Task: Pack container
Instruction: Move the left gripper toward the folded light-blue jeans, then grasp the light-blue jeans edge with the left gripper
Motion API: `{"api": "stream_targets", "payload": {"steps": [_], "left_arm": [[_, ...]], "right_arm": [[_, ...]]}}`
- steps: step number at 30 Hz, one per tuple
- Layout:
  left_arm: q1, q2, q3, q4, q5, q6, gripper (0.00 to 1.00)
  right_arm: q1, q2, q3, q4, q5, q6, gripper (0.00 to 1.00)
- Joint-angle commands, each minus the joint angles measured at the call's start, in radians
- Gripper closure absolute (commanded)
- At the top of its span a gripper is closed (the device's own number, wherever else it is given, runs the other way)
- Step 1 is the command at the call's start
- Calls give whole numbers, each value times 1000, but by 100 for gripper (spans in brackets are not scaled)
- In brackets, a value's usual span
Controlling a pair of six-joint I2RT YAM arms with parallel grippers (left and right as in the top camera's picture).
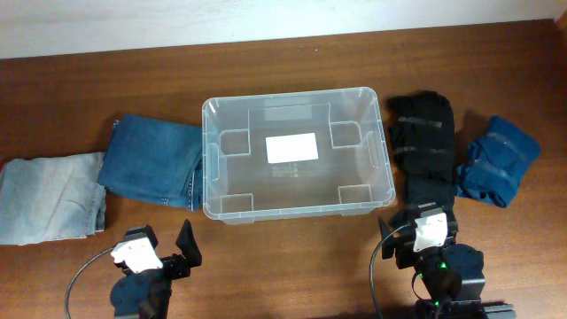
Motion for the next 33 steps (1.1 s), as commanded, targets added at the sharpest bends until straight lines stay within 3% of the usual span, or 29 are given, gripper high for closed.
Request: {"api": "stream_targets", "payload": {"steps": [1,8,12,20,22,24,26,29,33], "left_arm": [[-4,-5,-5,2,41,12,1],[-4,3,62,-5,44,-5,1],[-4,130,270,-61,-55,-93,1],[-4,472,701,-103,29,-85,1],[-4,533,779,-146,-60,-100,1],[7,594,821,-257,-253,-268,0],[37,641,824,-307,-296,-302,1],[126,728,824,-344,-241,-304,1],[345,882,824,-349,34,-292,1]], "right_arm": [[-4,-6,-6,2,8,6,2],[-4,-6,-6,2,8,6,2],[-4,-6,-6,2,8,6,2],[-4,-6,-6,2,8,6,2],[-4,-6,-6,2,8,6,2],[-4,-6,-6,2,8,6,2],[-4,-6,-6,2,8,6,2],[-4,-6,-6,2,8,6,2],[-4,-6,-6,2,8,6,2]]}}
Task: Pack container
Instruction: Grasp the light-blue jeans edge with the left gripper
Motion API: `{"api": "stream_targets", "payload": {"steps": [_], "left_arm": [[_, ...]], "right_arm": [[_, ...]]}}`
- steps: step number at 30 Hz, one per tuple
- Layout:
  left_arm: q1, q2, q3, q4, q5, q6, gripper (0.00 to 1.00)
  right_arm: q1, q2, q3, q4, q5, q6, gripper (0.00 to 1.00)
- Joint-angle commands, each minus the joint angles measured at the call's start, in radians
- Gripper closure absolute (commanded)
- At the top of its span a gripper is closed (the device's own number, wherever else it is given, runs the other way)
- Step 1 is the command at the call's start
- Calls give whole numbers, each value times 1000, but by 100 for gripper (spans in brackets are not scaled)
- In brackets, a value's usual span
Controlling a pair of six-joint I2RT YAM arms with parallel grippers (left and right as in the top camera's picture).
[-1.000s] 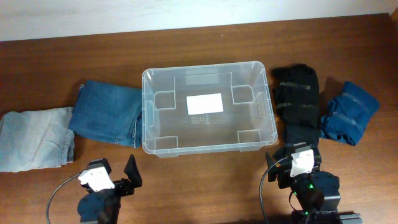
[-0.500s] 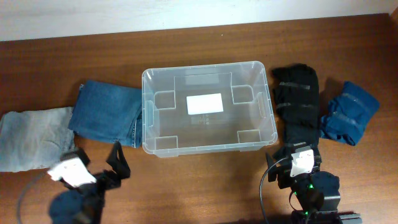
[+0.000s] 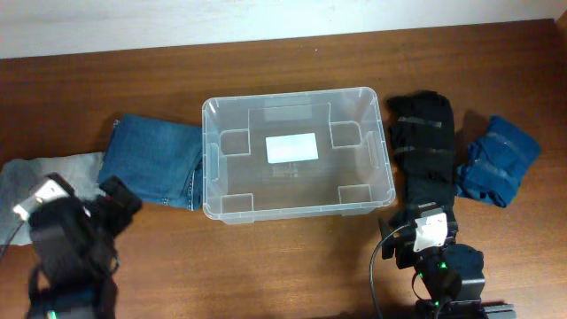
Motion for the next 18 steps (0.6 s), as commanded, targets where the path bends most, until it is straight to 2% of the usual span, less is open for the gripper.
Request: {"api": "stream_targets", "payload": {"steps": [1,3,7,12,18], "left_arm": [[209,142,6,-3,246,-27,1],[376,256,6,-3,387,-25,1],[580,415,6,2,544,51,1],[735,571,6,43,600,184,1],[826,765,6,82,652,195,1]], "right_arm": [[-4,-6,-6,2,8,6,2],[-4,-6,-6,2,8,6,2],[-4,-6,-6,2,8,6,2],[-4,-6,-6,2,8,6,2],[-4,-6,-6,2,8,6,2]]}}
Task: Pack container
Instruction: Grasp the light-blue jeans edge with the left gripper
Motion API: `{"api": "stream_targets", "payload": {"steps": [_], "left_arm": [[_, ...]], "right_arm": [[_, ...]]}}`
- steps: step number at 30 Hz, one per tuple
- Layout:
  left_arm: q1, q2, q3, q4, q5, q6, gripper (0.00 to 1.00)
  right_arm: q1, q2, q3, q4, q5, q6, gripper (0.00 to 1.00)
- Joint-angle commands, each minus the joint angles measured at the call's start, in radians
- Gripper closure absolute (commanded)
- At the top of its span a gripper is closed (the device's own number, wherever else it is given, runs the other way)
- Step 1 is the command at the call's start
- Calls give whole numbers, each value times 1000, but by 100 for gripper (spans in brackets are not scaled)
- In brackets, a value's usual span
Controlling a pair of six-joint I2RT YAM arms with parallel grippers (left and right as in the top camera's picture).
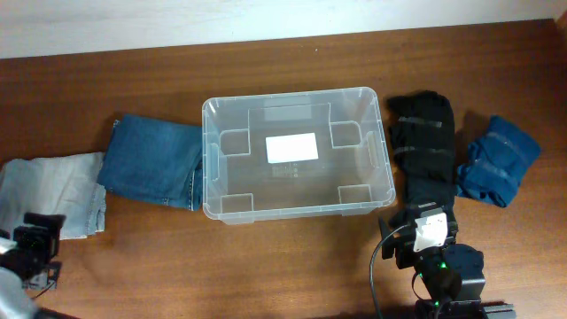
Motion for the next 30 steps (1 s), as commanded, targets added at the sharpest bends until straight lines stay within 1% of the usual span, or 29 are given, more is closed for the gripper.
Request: {"api": "stream_targets", "payload": {"steps": [1,4,9,14,22,24,26,27,28,30], "left_arm": [[40,106,6,34,75,55,1],[48,169,6,123,133,90,1],[47,247,5,230,108,89,0],[40,328,5,336,164,89,0],[21,541,5,483,277,74,0],[18,583,5,499,282,73,2],[16,610,5,507,282,74,11],[16,620,5,510,282,74,27],[16,629,5,514,282,74,38],[16,633,5,514,283,78,55]], "right_arm": [[-4,-6,-6,2,8,6,2],[-4,-6,-6,2,8,6,2],[-4,-6,-6,2,9,6,2],[-4,-6,-6,2,8,6,2],[-4,-6,-6,2,9,6,2],[-4,-6,-6,2,8,6,2],[-4,-6,-6,2,8,6,1],[-4,-6,-6,2,8,6,2],[-4,-6,-6,2,8,6,2],[-4,-6,-6,2,9,6,2]]}}
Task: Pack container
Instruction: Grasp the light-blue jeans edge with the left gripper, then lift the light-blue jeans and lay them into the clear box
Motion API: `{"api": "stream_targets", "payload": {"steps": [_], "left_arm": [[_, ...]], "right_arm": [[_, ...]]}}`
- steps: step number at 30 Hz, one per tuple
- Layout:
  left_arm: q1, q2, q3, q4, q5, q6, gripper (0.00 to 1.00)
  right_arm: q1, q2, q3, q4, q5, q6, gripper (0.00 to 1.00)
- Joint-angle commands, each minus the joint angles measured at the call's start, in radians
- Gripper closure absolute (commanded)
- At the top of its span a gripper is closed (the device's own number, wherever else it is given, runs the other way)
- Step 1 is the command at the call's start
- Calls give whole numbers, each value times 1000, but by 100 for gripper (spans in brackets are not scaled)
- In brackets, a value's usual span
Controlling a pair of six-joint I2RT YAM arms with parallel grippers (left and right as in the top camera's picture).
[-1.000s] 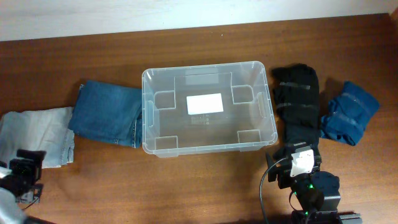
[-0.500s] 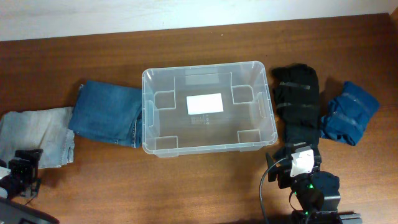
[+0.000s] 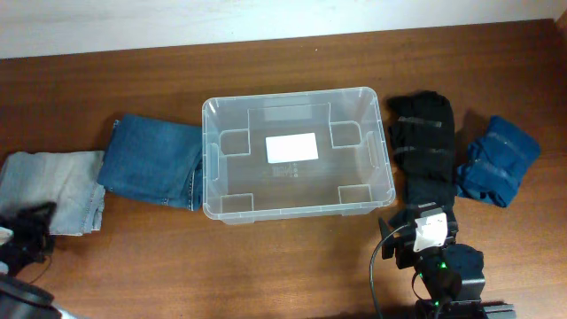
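Observation:
The clear plastic container (image 3: 209, 159) stands open in the middle of the table, with only a white label on its floor. To its left lie folded dark blue jeans (image 3: 151, 159) and, further left, light blue jeans (image 3: 53, 186). A black garment (image 3: 425, 142) and a dark blue garment (image 3: 498, 159) lie to its right. My left gripper (image 3: 31, 232) is blurred at the table's near left, just in front of the light jeans; its jaws cannot be made out. My right gripper (image 3: 403, 226) sits at the near end of the black garment, its fingers lost against the dark cloth.
The right arm's base (image 3: 447, 275) stands at the front edge, right of centre. The pale wall (image 3: 266, 18) runs along the back of the table. Bare wood lies in front of the container.
The left gripper has shifted slightly up and left at the near corner of the light jeans. The clothes, the container and the right arm are where they were.
The left arm first stood at the front, near the container's left corner. Then it was over the front edge of the light jeans, then at the far left near corner, where it remains. The right arm and every garment have stayed put.

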Motion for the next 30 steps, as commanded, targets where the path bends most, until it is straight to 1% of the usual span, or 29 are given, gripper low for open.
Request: {"api": "stream_targets", "payload": {"steps": [1,2,4,5,7,8,12,14,16,20,23,26,30], "left_arm": [[-25,106,-64,-34,-97,16,62],[-25,106,-64,-27,-47,44,76],[-25,105,-63,-27,14,53,86],[-25,103,-63,-27,65,52,89],[-25,89,-61,-27,182,25,94],[-27,72,-57,-27,257,-10,99],[-50,-51,-25,-48,478,-27,99],[-77,-150,3,-73,545,-27,99],[-114,-260,31,-79,579,-27,99],[-221,-503,119,-78,563,-42,99],[-325,-637,200,-78,499,-75,99],[-460,-715,259,-76,459,-111,99],[-663,-739,283,-76,454,-125,99]], "right_arm": [[-4,-6,-6,2,8,6,2],[-4,-6,-6,2,8,6,2],[-4,-6,-6,2,8,6,2],[-4,-6,-6,2,8,6,2],[-4,-6,-6,2,8,6,2],[-4,-6,-6,2,8,6,2],[-4,-6,-6,2,8,6,2],[-4,-6,-6,2,8,6,2],[-4,-6,-6,2,8,6,2],[-4,-6,-6,2,8,6,1],[-4,-6,-6,2,8,6,2],[-4,-6,-6,2,8,6,2],[-4,-6,-6,2,8,6,2]]}}
